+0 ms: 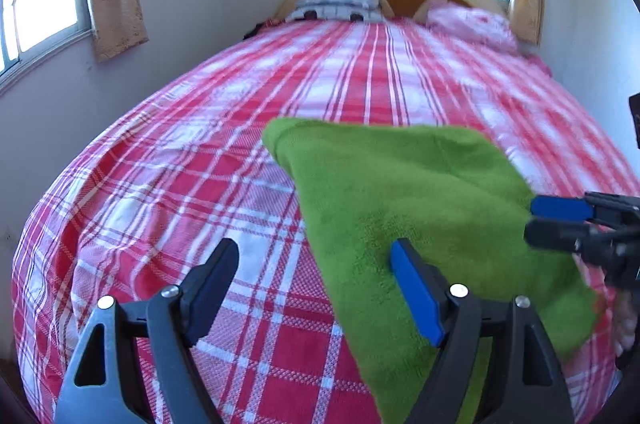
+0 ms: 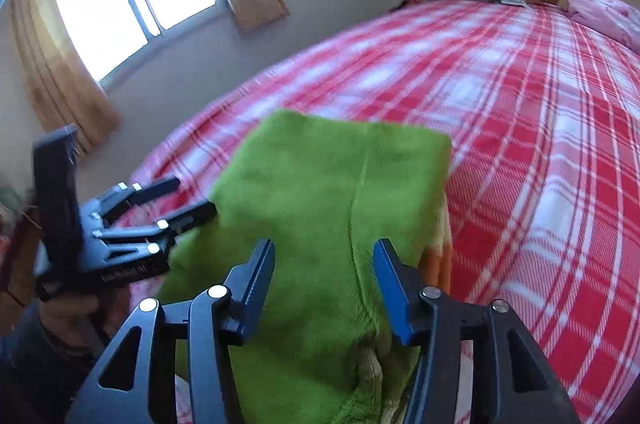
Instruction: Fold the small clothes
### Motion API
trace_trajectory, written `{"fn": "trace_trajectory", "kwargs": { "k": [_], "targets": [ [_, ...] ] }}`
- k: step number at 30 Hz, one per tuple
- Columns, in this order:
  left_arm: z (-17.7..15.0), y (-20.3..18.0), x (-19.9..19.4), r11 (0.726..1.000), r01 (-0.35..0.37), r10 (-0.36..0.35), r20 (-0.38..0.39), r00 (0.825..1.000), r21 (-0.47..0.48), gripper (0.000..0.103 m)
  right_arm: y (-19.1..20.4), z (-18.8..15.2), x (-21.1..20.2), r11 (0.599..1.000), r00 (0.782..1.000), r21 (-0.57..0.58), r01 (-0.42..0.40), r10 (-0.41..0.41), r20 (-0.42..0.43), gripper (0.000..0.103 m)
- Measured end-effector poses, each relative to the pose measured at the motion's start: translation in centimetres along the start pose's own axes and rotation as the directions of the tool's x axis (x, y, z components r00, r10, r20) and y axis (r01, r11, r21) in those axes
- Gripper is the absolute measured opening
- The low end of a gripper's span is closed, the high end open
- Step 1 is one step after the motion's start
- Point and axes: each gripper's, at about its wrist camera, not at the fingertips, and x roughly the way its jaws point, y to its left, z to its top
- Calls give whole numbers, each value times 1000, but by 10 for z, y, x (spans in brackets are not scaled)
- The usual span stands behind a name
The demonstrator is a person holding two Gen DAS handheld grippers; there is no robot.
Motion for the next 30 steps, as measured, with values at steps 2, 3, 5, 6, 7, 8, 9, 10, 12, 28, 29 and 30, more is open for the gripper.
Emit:
{"fn": "trace_trajectory", "kwargs": {
  "k": [2,3,5,6,7,8,9,10,12,28,29,30],
  "targets": [
    [-4,-4,7,999,-32,33,-34,999,35,88,-7,-7,8,1000,999,17,20,-20,-26,53],
    [-6,-4,9,998,-47,48,-37,998,39,90,-11,-10,10,999,999,32,14,-13,-29,53],
    [-10,-1,11,997,-71,72,-21,997,26,100,-12,-12,11,1000,1000,26,6,-5,-30,53],
    [-10,1,12,998,-68,69,-19,997,14,102,-11,-12,12,1000,999,16,15,-14,-36,53],
    [-11,4,14,998,-64,64,-16,998,1,103,-11,-13,14,1000,999,15,23,-22,-39,53],
    [-12,8,15,999,-47,46,-17,999,-20,103,-11,-13,14,1000,999,17,26,-26,-38,53],
    [-12,11,13,998,-32,32,-16,999,-46,103,-11,-13,14,999,999,22,31,-30,-35,53],
    [-13,12,11,998,-26,26,-14,1000,-61,103,-7,-10,15,999,999,26,41,-40,-28,53],
    [-15,13,1,997,-24,23,-14,1000,-78,103,-2,-14,5,997,998,36,68,-68,1,55],
    [-18,-16,-116,992,126,-129,200,971,27,103,69,-58,-120,950,924,16,313,-308,225,70],
    [-17,-16,-120,991,131,-133,209,969,28,103,74,-58,-127,946,916,11,324,-316,247,72],
    [-16,-16,-123,990,134,-138,216,967,29,103,77,-59,-132,944,910,8,329,-319,263,73]
  ]
}}
